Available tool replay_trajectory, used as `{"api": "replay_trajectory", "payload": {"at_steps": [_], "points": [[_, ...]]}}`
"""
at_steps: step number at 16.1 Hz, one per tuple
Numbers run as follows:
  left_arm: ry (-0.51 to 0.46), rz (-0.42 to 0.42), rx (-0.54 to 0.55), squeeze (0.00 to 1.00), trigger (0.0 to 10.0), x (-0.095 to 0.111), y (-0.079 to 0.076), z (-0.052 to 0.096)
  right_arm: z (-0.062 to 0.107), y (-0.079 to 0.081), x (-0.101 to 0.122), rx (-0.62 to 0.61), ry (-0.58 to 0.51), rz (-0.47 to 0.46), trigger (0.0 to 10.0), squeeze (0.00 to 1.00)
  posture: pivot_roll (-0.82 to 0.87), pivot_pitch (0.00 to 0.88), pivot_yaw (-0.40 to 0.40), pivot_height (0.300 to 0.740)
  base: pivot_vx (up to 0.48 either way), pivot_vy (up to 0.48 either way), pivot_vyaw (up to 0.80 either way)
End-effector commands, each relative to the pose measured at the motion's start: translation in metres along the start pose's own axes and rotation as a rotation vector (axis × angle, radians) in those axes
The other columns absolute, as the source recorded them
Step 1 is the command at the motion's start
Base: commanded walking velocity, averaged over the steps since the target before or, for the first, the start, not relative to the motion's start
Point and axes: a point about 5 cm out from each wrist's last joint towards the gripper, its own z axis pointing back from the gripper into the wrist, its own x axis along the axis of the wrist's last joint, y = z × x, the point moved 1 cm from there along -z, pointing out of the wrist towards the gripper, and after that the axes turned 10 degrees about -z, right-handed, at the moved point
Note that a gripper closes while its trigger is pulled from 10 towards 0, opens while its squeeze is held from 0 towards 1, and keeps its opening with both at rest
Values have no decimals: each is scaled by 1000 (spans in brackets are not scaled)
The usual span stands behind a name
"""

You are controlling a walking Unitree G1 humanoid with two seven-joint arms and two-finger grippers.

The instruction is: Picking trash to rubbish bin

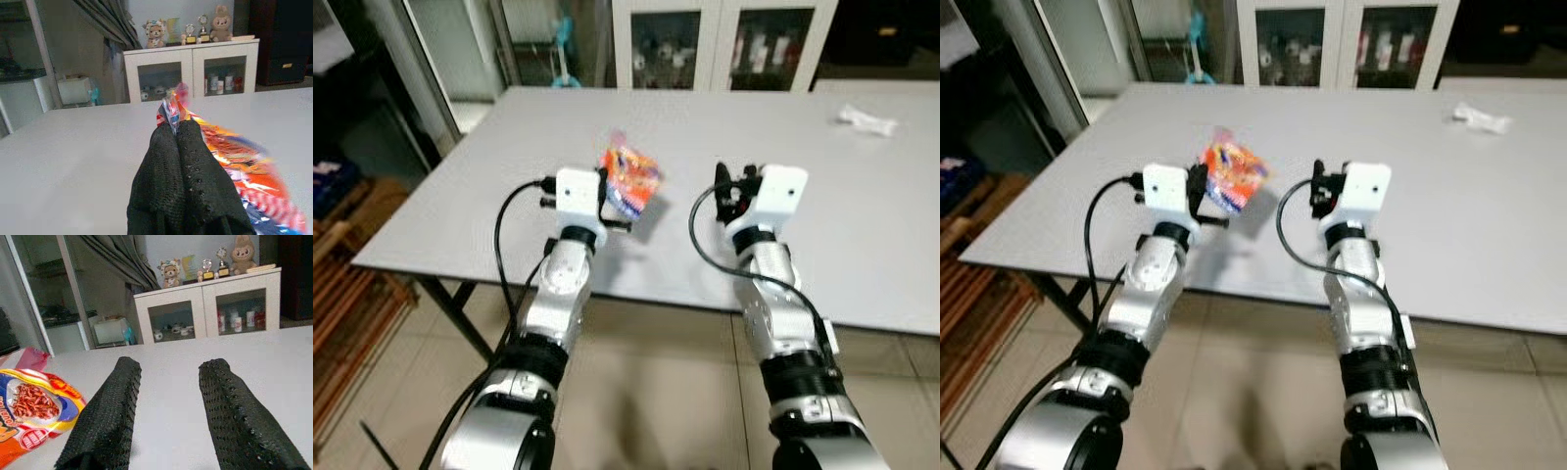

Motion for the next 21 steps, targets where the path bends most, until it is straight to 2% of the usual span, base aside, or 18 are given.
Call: {"api": "replay_trajectory", "payload": {"at_steps": [1, 3, 21], "points": [[13, -24, 16, 0, 10000, -3, 8, 1, -2, 8, 0, 18, 2, -4, 10000, 0, -16, 0, 97, 740, 0, 0, 0], [11, -18, 11, 0, 10000, -3, 7, 2, -2, 8, 0, 19, 2, -4, 10000, 0, -18, 0, 100, 740, -144, 0, 0], [11, -10, 2, 0, 10000, -3, 5, 3, -1, 9, 0, 20, 2, -4, 10000, 0, -21, 0, 99, 740, -428, 0, 0]]}}
